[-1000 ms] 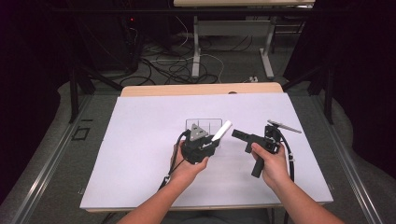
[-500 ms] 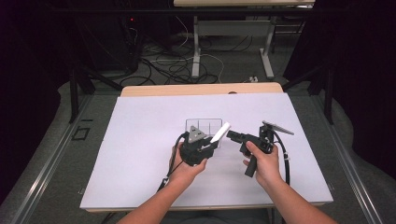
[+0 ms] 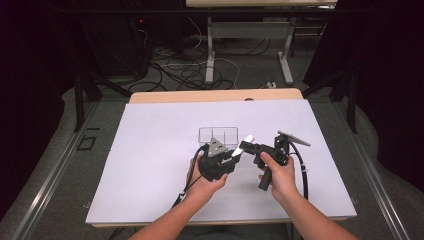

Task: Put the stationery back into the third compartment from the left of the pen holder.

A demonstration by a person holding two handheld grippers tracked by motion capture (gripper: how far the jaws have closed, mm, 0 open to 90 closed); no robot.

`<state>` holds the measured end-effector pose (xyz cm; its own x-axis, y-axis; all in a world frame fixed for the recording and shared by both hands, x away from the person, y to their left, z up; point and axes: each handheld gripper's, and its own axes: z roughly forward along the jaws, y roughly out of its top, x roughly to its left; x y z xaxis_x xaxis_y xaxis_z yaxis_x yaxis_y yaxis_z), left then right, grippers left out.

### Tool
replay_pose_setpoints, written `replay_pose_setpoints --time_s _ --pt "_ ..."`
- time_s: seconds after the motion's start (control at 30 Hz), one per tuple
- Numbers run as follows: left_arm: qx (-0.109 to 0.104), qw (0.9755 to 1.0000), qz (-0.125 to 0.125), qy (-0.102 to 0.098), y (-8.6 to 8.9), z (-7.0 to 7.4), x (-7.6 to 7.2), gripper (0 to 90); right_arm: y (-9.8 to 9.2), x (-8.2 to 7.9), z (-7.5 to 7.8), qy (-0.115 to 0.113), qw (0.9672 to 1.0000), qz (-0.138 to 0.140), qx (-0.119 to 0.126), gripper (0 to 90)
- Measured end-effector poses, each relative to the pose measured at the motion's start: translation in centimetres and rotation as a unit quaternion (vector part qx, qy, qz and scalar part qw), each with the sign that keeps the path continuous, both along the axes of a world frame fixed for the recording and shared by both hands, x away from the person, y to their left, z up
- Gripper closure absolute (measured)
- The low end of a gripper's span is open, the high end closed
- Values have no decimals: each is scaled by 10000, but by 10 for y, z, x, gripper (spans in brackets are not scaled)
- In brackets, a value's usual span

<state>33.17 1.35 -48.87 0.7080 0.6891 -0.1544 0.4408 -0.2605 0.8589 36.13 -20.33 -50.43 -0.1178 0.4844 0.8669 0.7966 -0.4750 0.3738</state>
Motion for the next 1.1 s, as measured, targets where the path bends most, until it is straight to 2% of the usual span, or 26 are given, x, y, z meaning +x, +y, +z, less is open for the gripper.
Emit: replay_pose_setpoints --time_s 0.17,0.2,0.23,0.3,0.37,0.4,0.47,0.57,0.67,0.77,0.87,0.9,0.93,0.97,1.0,1.1 --pt "18 10000 -15 4 1 0 0 708 0 0 1 154 9998 19 158 651" --pt "-1 10000 -7 -9 0 0 0 708 -2 0 2 279 9995 142 38 657" --pt "-9 10000 -5 -15 0 -1 0 707 0 1 0 179 9996 -19 228 665" --pt "-22 10000 -11 -17 0 -1 0 707 -2 2 1 322 9986 -39 411 680" --pt "6 10000 -54 -3 1 -1 0 706 -6 1 2 454 9979 120 436 686" --pt "1 10000 -49 -15 0 -1 0 706 -5 2 0 399 9981 56 471 686" --pt "-13 10000 -18 -39 -1 -1 0 706 -5 2 0 453 9975 23 538 687" --pt "-5 10000 -6 -48 -1 -1 -1 706 -6 2 -1 527 9974 -2 495 688" --pt "-23 10000 -11 -62 -1 -1 -1 705 -6 2 -3 453 9972 14 591 690" --pt "-37 10000 -15 -42 0 0 -1 703 -6 3 -1 531 9964 2 660 691" --pt "7 10000 -24 -92 1 1 -1 701 -6 3 -1 463 9970 49 612 692" --pt "21 10000 -33 -82 2 1 -2 699 -5 3 1 524 9966 70 629 692" --pt "11 10000 -33 -54 2 2 -2 695 -5 3 1 429 9974 77 579 693" --pt "39 10000 -38 -75 3 2 -2 684 -4 4 4 511 9968 69 605 693" --pt "29 10000 -33 -56 4 2 -3 670 -4 4 4 407 9974 90 587 693" --pt "0 10000 -28 -70 7 3 -4 644 -3 5 7 360 9978 99 539 693"
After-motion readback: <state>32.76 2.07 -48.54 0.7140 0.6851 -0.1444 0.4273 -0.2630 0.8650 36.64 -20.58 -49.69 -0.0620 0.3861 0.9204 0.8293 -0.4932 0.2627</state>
